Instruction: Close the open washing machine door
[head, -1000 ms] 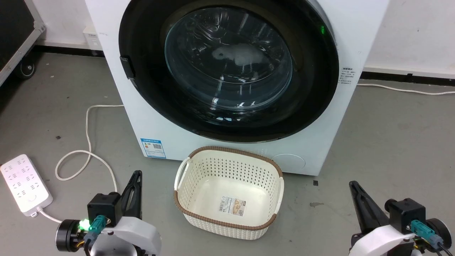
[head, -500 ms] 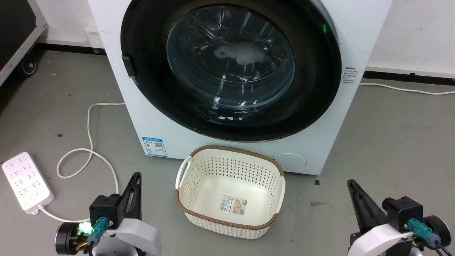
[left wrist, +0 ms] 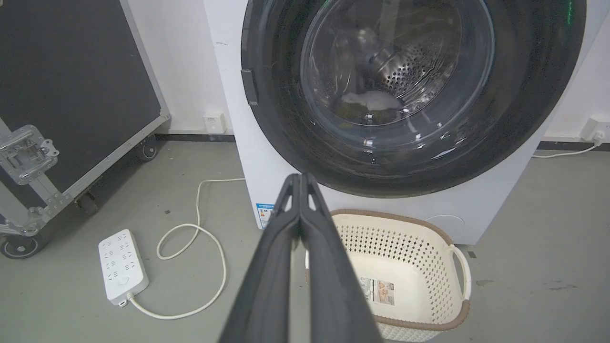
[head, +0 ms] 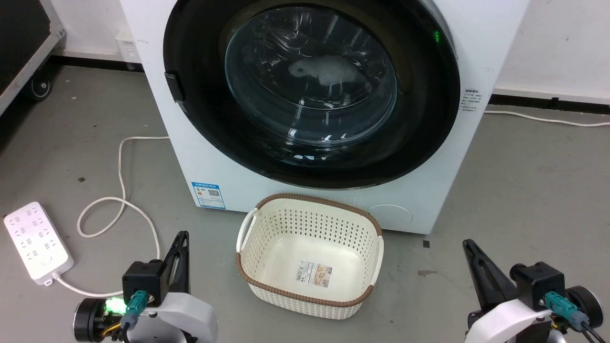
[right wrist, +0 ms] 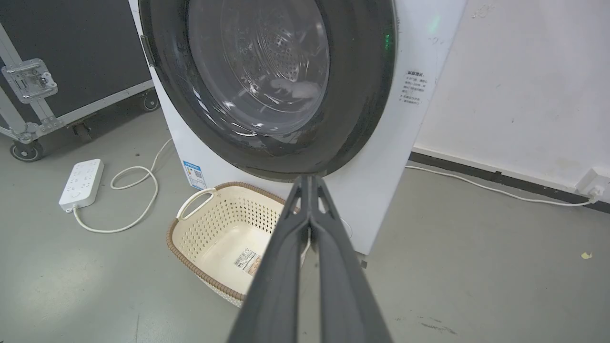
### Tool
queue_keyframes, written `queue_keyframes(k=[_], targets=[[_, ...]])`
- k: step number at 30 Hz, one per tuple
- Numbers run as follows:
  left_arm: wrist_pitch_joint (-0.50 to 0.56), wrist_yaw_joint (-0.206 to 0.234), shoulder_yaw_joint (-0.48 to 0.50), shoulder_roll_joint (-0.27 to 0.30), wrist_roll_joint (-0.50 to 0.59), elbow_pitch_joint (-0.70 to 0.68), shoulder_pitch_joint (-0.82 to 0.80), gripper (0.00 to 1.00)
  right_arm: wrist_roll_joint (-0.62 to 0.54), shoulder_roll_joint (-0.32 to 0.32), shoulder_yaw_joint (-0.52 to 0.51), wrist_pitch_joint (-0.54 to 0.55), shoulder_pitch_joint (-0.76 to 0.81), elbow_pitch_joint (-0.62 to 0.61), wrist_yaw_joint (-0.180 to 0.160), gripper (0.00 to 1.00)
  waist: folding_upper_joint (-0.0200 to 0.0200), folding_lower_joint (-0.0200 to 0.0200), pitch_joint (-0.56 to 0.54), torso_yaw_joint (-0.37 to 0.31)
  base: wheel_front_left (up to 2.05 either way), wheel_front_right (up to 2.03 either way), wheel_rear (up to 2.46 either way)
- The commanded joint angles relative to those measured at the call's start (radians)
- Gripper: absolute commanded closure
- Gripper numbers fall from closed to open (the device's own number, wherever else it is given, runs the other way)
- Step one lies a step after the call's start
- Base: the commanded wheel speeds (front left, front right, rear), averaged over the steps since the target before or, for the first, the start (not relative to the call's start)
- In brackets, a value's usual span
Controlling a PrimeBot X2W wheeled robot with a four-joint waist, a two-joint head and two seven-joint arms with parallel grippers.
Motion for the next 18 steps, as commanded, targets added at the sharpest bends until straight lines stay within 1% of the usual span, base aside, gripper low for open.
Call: queue_keyframes(k=[1,18], targets=[[0.000,-0.006,0.003,-0.001,0.003,-0.006,0.015,1.00,-0.008,-0.001,0.000,0.001,-0.014,-0.007,-0.001,1.00,0.0000,0.0000,0.000,0.000,0.00,0.00,0.00],[0.000,-0.006,0.003,-0.001,0.003,-0.006,0.015,1.00,-0.008,-0.001,0.000,0.001,-0.014,-0.007,-0.001,1.00,0.0000,0.0000,0.000,0.000,0.00,0.00,0.00]])
